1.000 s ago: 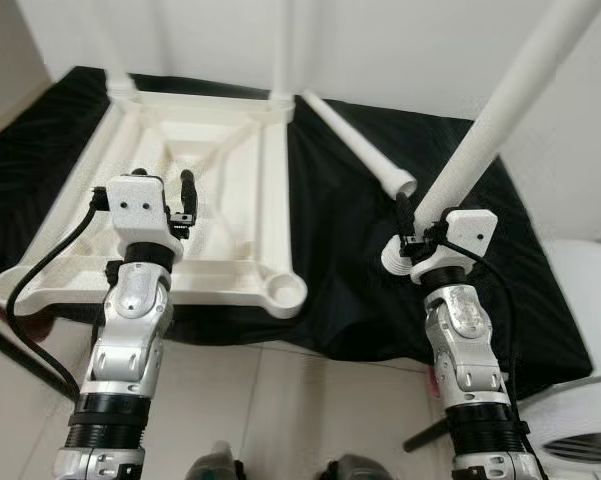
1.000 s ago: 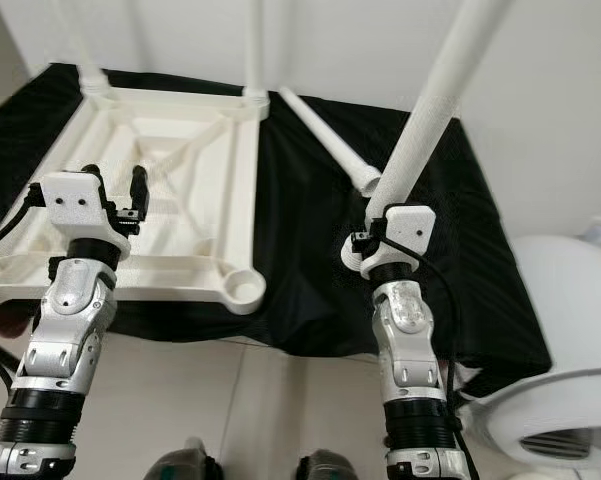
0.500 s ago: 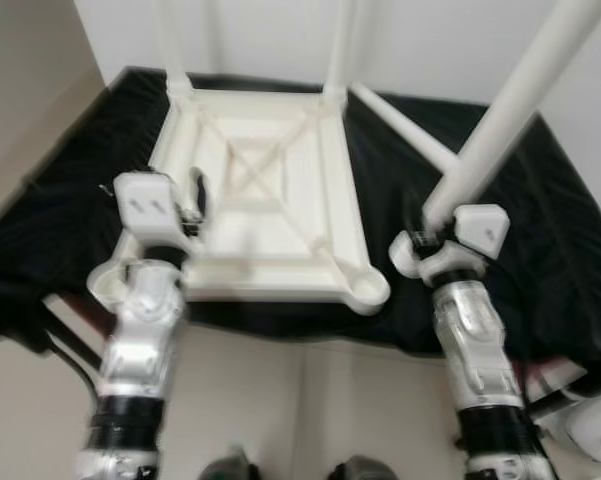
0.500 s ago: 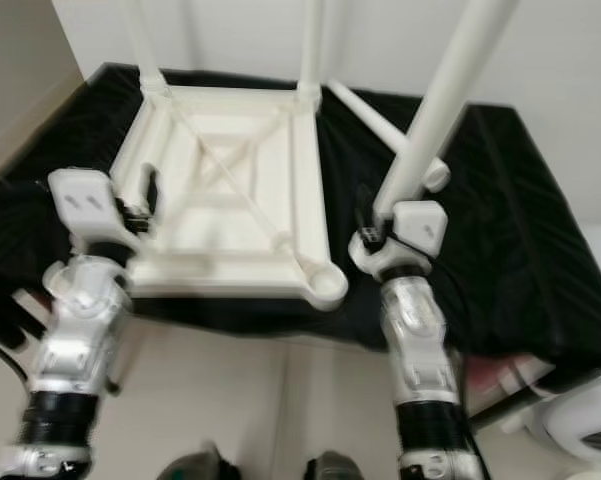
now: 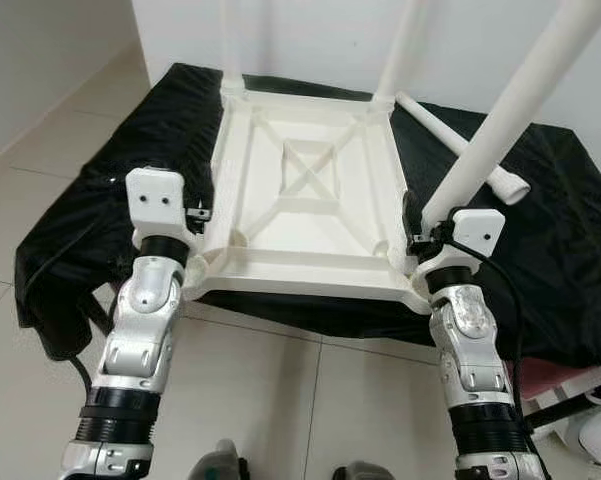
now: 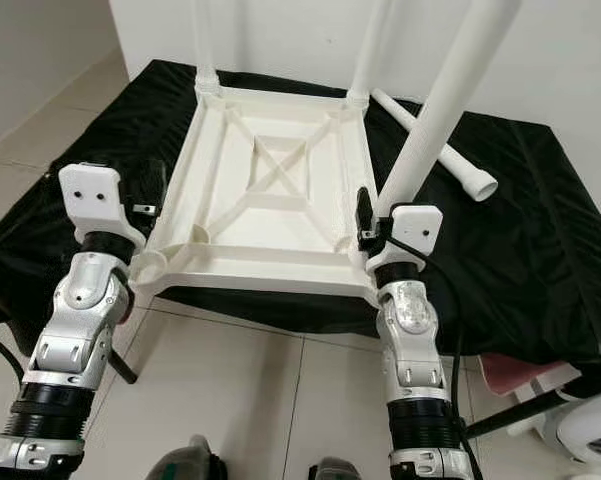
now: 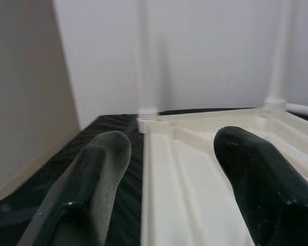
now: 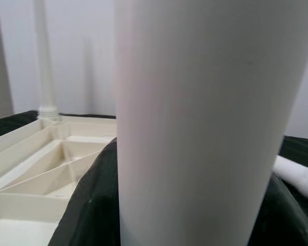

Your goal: Building children table

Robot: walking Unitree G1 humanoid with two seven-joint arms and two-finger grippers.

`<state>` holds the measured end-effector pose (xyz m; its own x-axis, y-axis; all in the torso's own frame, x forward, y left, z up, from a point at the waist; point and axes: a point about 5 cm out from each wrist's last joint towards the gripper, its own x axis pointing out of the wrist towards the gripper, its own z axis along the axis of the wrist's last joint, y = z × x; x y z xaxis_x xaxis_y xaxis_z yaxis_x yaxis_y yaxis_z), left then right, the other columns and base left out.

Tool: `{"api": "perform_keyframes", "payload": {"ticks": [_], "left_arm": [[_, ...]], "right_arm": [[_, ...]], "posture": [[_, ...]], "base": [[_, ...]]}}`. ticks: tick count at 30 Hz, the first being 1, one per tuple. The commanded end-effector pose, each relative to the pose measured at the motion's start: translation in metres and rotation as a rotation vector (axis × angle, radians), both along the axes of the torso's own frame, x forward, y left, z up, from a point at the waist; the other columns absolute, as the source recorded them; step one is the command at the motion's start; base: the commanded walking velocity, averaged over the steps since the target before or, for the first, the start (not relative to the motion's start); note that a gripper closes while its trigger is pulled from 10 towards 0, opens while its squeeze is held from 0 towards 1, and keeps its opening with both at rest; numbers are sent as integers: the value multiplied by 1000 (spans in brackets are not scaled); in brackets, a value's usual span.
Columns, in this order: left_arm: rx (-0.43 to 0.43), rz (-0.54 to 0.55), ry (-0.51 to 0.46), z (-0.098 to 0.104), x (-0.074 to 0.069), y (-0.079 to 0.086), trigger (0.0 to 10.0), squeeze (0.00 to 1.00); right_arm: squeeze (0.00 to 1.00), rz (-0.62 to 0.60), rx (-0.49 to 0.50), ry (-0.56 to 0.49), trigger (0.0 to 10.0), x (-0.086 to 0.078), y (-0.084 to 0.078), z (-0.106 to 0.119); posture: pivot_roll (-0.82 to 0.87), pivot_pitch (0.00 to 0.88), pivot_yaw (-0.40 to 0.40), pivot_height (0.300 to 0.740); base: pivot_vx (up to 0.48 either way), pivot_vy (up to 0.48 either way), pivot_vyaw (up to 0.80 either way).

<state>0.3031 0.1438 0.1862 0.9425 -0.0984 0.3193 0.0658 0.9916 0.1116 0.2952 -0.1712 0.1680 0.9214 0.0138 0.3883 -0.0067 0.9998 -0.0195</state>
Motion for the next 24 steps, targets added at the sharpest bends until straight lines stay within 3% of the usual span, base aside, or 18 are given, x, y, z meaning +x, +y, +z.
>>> {"api": "perform_keyframes", "payload": {"ticks": [1, 11, 22, 24], "left_arm": [[25, -52, -17, 7, -1, -7, 10000, 0], [77, -96, -10, 7, -2, -14, 10000, 0], [126, -249, 26, -1, -11, -36, 10000, 0], [141, -273, 39, -3, -12, -39, 10000, 0]], "right_arm": [[0, -16, 0, -56, 10000, 0, -4, 12], [0, -6, -23, -79, 10000, 0, -1, 17], [0, -43, -54, -98, 10000, 3, -13, 33], [0, -16, -75, -71, 10000, 2, -16, 26]], "posture": [[44, 33, -25, 740], [49, 36, -30, 740], [47, 42, -34, 740], [52, 44, -36, 740]], "base": [[0, 0, 0], [0, 0, 0], [0, 0, 0], [0, 0, 0]]}}
